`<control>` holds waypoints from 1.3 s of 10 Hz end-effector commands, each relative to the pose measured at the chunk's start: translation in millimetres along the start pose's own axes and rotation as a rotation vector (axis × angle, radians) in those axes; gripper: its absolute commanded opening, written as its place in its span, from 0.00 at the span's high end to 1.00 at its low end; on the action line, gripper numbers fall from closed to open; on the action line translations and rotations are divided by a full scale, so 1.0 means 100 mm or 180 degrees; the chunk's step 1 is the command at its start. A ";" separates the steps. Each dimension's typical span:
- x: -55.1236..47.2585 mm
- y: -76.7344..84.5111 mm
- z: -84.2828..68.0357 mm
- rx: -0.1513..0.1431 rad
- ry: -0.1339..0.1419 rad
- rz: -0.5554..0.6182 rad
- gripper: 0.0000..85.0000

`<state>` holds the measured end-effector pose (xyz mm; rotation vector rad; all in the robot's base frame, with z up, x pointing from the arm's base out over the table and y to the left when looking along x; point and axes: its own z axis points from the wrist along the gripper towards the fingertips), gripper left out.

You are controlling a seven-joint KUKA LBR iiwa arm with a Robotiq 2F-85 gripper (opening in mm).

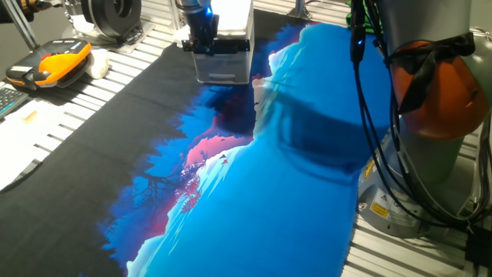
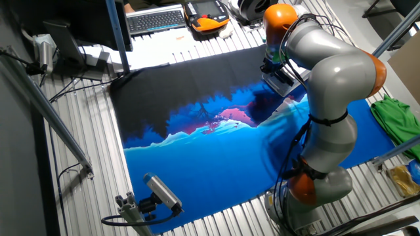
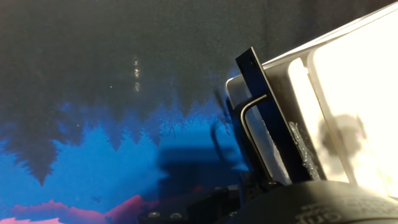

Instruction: Use the gripper to push and close the drawer

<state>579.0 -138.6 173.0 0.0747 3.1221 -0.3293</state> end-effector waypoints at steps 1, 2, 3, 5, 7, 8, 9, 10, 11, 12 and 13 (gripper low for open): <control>0.00 0.00 0.01 0.0000 -0.0005 0.0000 1.00; 0.00 -0.01 0.01 0.0000 -0.0005 0.0000 1.00; 0.00 -0.01 0.02 -0.0005 -0.0005 -0.0005 1.00; 0.01 -0.03 0.02 -0.0015 -0.0009 -0.0014 1.00; 0.01 -0.04 0.02 -0.0024 -0.0004 -0.0020 1.00; 0.01 -0.04 0.03 -0.0024 -0.0004 -0.0020 1.00; 0.02 -0.05 0.03 -0.0034 -0.0003 -0.0020 1.00; 0.02 -0.07 0.03 -0.0044 -0.0003 -0.0025 1.00; 0.03 -0.09 0.02 -0.0088 0.0013 -0.0033 1.00; 0.03 -0.11 0.02 -0.0083 0.0013 -0.0043 1.00; 0.03 -0.12 0.02 -0.0078 0.0012 -0.0048 1.00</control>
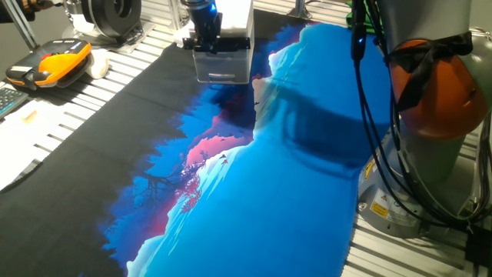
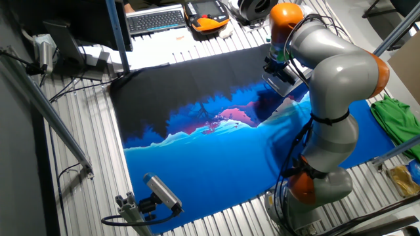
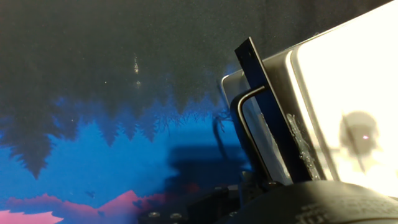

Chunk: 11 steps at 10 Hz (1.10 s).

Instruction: Use the gripper to push and close the drawer

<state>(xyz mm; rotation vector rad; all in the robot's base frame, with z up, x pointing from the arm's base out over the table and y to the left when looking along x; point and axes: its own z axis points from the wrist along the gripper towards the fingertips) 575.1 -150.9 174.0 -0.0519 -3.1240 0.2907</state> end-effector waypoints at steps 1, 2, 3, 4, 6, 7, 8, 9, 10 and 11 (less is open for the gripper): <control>0.00 -0.01 0.00 -0.0005 0.0000 -0.0005 1.00; 0.01 -0.02 0.01 -0.0005 0.0000 -0.0010 1.00; 0.02 -0.02 0.01 -0.0005 -0.0005 -0.0009 1.00; 0.02 -0.03 0.00 -0.0005 -0.0005 -0.0009 1.00; 0.03 -0.05 0.01 -0.0010 -0.0010 -0.0018 1.00; 0.04 -0.06 0.01 -0.0010 -0.0010 -0.0018 1.00; 0.04 -0.07 0.01 -0.0025 -0.0009 -0.0018 1.00; 0.03 -0.06 0.01 -0.0034 -0.0009 -0.0014 1.00; 0.03 -0.06 0.01 -0.0152 0.0039 0.0033 1.00; 0.03 -0.05 0.01 -0.0295 0.0106 0.0093 1.00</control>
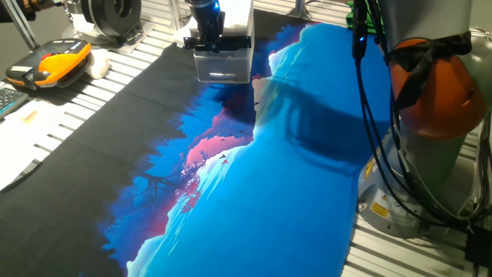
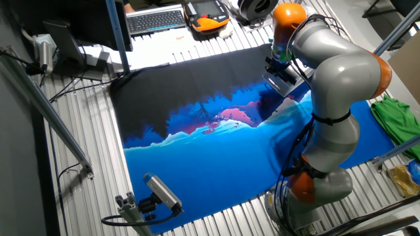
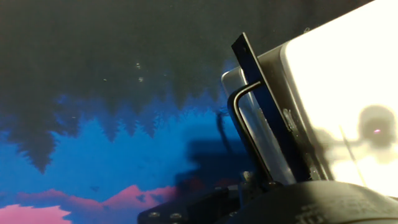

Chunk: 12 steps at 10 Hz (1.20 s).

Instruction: Use the gripper to push and close the drawer

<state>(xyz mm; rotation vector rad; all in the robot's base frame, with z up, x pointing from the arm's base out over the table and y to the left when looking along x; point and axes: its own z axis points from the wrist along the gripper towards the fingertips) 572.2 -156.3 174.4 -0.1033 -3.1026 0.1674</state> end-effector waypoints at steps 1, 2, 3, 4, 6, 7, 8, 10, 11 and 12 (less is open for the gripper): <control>0.00 0.00 0.00 -0.0079 0.0013 0.0029 1.00; -0.01 0.01 -0.01 -0.0120 0.0027 0.0072 1.00; -0.02 0.02 -0.03 -0.0101 0.0035 0.0086 1.00; -0.02 0.03 -0.04 -0.0086 0.0034 0.0091 1.00; -0.03 0.03 -0.04 -0.0111 0.0026 0.0092 1.00; -0.03 0.04 -0.06 -0.0131 0.0028 0.0116 1.00; -0.04 0.04 -0.07 -0.0206 0.0041 0.0150 1.00; -0.06 0.08 -0.09 -0.0336 0.0057 0.0232 1.00; -0.07 0.09 -0.12 -0.0357 0.0065 0.0257 1.00; -0.07 0.13 -0.23 -0.0349 0.0094 0.0279 1.00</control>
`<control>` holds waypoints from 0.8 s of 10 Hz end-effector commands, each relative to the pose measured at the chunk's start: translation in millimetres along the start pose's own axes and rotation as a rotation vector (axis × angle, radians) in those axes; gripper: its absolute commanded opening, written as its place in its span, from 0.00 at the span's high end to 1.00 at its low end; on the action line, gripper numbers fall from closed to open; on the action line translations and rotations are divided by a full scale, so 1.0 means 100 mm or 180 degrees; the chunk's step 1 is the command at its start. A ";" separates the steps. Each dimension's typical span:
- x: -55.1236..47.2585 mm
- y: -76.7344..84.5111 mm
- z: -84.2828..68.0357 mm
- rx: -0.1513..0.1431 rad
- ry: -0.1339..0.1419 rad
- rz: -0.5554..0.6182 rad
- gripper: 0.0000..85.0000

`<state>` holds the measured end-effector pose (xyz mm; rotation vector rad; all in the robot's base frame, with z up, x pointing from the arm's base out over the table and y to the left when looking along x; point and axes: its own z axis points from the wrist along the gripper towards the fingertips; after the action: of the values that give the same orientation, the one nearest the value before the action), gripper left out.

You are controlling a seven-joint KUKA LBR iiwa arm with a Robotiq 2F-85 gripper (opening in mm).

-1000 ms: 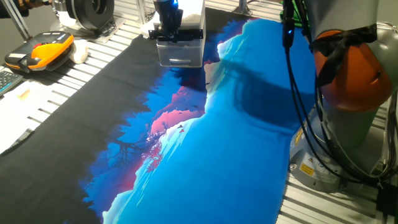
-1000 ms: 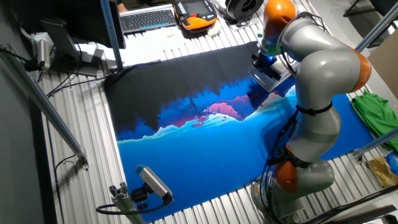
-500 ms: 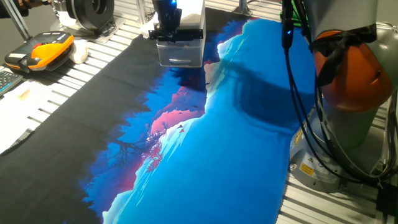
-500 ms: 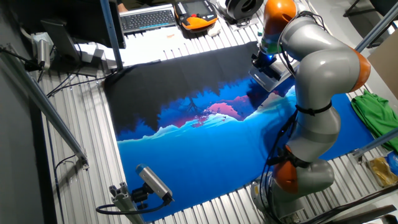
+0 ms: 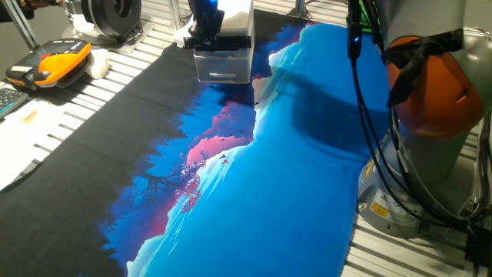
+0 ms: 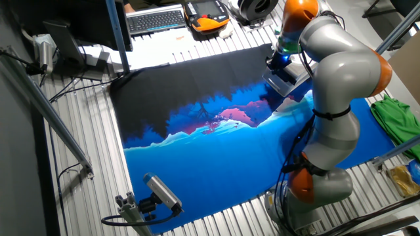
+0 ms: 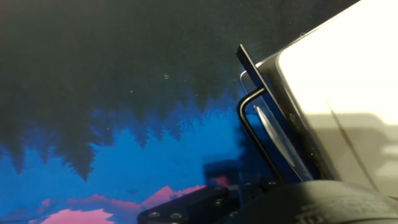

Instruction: Use the gripper to push and close the drawer

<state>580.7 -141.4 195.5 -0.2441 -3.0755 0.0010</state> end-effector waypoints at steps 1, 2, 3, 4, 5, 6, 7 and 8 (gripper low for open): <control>0.01 0.03 -0.08 0.0021 0.0016 0.0016 1.00; 0.04 0.04 -0.13 0.0020 0.0021 0.0021 1.00; 0.05 0.03 -0.16 -0.0019 0.0032 0.0021 1.00; 0.07 0.04 -0.19 -0.0025 0.0018 0.0040 1.00; 0.09 0.04 -0.23 -0.0030 0.0004 0.0055 1.00; 0.10 0.06 -0.29 -0.0031 0.0009 0.0070 1.00; 0.14 0.09 -0.35 -0.0028 0.0013 0.0094 1.00; 0.19 0.12 -0.41 0.0000 -0.0007 0.0123 1.00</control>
<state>564.8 -125.2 239.4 -0.3066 -3.0729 0.0042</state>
